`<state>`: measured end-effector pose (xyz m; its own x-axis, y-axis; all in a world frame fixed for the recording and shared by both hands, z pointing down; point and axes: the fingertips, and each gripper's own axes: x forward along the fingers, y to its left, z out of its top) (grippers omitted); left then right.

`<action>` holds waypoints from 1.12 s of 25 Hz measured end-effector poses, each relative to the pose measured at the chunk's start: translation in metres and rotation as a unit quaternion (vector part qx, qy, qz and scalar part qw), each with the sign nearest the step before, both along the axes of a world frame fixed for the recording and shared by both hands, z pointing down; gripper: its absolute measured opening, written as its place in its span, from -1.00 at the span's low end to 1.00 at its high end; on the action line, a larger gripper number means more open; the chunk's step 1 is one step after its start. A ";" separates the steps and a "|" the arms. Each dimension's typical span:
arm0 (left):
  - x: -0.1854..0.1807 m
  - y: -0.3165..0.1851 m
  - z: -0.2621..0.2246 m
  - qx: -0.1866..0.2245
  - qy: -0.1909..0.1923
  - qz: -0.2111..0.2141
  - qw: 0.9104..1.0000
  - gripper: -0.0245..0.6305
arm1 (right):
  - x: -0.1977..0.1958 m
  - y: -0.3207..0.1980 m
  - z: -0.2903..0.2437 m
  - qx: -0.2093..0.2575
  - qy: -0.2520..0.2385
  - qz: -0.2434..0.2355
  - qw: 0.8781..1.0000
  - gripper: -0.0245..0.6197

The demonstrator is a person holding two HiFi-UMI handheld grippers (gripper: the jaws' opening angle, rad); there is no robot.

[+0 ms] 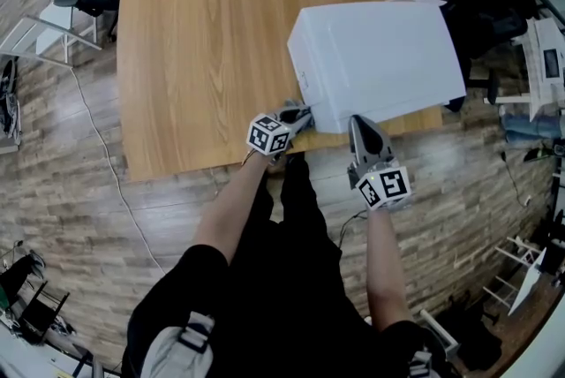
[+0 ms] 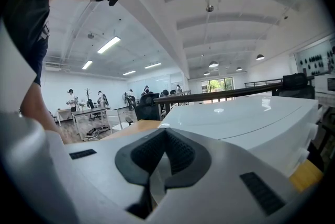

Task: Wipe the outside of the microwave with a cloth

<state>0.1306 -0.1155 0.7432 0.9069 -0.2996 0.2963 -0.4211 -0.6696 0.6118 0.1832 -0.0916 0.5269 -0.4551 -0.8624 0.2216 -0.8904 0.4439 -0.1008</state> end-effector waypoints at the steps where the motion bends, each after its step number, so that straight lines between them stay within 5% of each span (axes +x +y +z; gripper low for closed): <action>1: 0.001 0.002 0.000 -0.002 0.002 0.000 1.000 -0.74 | 0.000 0.000 0.000 0.000 0.000 0.001 1.000 -0.93; 28: 0.019 0.072 -0.004 -0.020 0.015 0.067 0.997 -0.74 | 0.003 -0.001 0.002 0.003 -0.002 0.015 1.000 -0.93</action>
